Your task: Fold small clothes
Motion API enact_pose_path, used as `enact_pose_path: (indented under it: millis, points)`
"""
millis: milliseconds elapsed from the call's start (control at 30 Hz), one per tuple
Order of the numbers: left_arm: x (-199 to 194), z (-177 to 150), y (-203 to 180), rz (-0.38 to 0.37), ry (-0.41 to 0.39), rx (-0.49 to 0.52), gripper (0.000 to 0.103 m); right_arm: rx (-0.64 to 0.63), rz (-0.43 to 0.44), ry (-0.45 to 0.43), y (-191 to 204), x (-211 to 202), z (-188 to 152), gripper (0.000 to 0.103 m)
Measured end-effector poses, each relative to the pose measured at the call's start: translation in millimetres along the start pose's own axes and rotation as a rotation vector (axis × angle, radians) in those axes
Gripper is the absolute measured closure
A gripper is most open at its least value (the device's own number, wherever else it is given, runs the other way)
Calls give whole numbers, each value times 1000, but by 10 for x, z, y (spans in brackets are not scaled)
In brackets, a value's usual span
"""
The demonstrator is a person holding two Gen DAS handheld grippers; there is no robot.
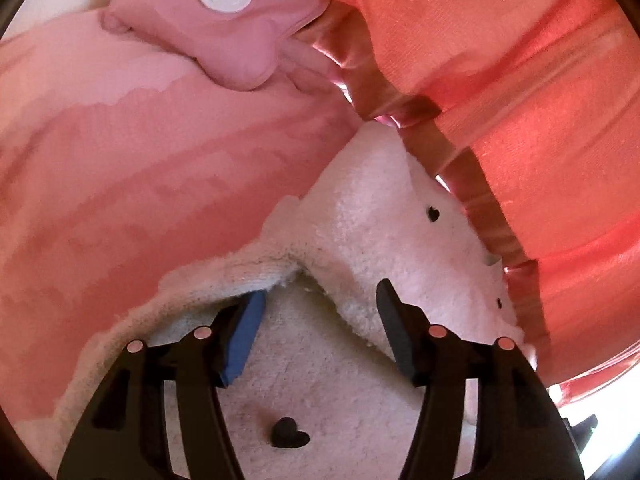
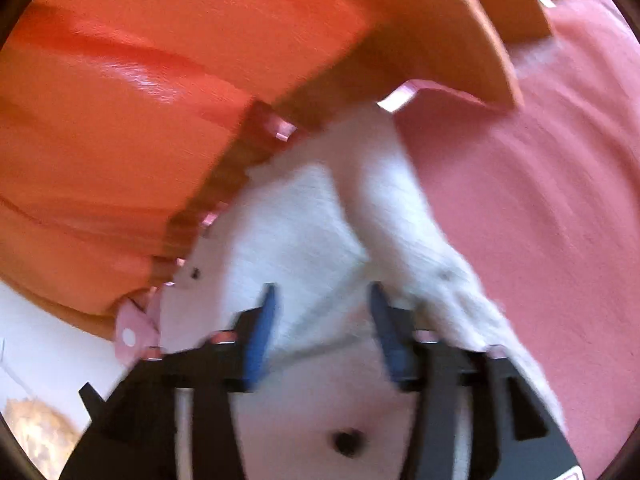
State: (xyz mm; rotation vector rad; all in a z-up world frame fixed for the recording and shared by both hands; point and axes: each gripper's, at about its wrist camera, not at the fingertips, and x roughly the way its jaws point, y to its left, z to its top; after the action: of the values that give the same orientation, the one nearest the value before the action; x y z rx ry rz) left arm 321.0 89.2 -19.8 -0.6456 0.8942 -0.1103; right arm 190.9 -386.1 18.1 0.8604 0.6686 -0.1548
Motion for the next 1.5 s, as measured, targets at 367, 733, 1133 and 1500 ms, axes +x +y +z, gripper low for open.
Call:
enact_pose_path:
  millis: [367,733,1133,1500]
  points:
    - [-22,61,174,-104,16,-120,49,96,-45,31,-169,96,-14,42]
    - [-36,186,96,-183,-58,-78,95,-156,241,-80,561,-39,329,97]
    - [12,16,40,45,-96,52,94,-181,23,-89,228,95,332,98]
    - [92,-72,63,78,-67,71,92,-126,-108,-40,-25,181,143,99]
